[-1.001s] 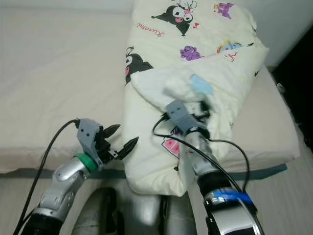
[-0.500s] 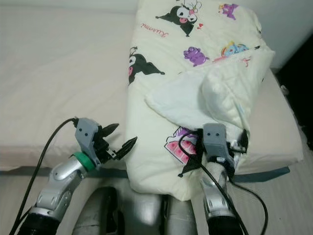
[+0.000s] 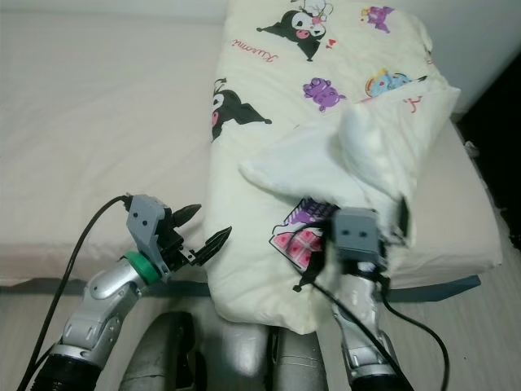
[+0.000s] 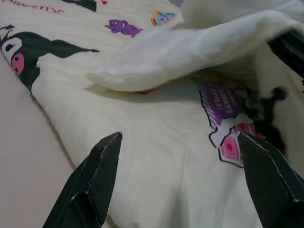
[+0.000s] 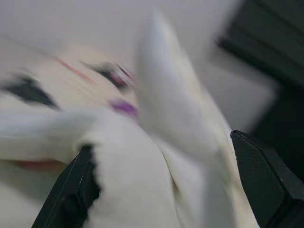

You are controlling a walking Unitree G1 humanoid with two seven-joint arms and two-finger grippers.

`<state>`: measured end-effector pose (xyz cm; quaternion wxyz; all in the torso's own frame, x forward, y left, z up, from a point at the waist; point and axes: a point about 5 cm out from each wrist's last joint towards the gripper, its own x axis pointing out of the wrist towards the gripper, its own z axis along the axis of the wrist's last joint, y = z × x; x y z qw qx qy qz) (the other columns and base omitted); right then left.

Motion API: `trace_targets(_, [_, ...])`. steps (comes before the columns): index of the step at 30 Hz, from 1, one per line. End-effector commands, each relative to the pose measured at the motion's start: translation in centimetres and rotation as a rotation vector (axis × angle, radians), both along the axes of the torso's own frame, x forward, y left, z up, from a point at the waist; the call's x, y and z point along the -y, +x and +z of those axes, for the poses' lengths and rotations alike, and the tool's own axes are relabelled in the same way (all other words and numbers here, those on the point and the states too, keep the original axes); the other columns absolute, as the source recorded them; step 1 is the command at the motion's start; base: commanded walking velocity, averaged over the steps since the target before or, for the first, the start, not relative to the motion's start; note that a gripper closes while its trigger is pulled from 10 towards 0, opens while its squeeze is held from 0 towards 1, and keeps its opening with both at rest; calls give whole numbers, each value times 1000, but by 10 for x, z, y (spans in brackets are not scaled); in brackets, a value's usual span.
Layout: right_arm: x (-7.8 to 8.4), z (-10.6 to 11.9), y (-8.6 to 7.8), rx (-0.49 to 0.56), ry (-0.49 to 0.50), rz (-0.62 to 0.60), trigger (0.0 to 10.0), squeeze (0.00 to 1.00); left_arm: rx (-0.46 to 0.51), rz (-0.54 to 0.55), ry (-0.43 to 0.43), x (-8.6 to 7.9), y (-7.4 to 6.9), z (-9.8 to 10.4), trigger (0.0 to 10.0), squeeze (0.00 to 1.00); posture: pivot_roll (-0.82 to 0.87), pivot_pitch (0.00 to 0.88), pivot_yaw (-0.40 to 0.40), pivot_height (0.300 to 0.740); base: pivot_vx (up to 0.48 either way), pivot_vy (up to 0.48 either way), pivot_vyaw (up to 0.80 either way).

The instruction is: Clean up the room

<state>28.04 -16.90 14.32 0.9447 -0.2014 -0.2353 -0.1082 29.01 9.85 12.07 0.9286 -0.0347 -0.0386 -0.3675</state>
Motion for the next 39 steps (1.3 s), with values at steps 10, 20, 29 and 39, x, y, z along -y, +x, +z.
trace_targets(10, [-21,3,7,19,-63,173,10000,0,-30,41,-16,-5,4,-6,10000,0,-9,126,22,620,0,0,0])
trace_targets(20, [-17,-4,26,-142,72,194,10000,0,-65,143,-1,-9,16,-12,10000,0,-17,99,22,620,0,0,0])
trace_targets(29, [-7,-19,38,-235,100,94,10000,0,-106,432,43,-37,27,-25,10000,0,1,66,27,620,0,0,0])
trace_targets(39, [-16,-4,37,-161,124,154,10000,0,-44,496,37,-39,41,-13,10000,0,-9,70,59,640,0,0,0])
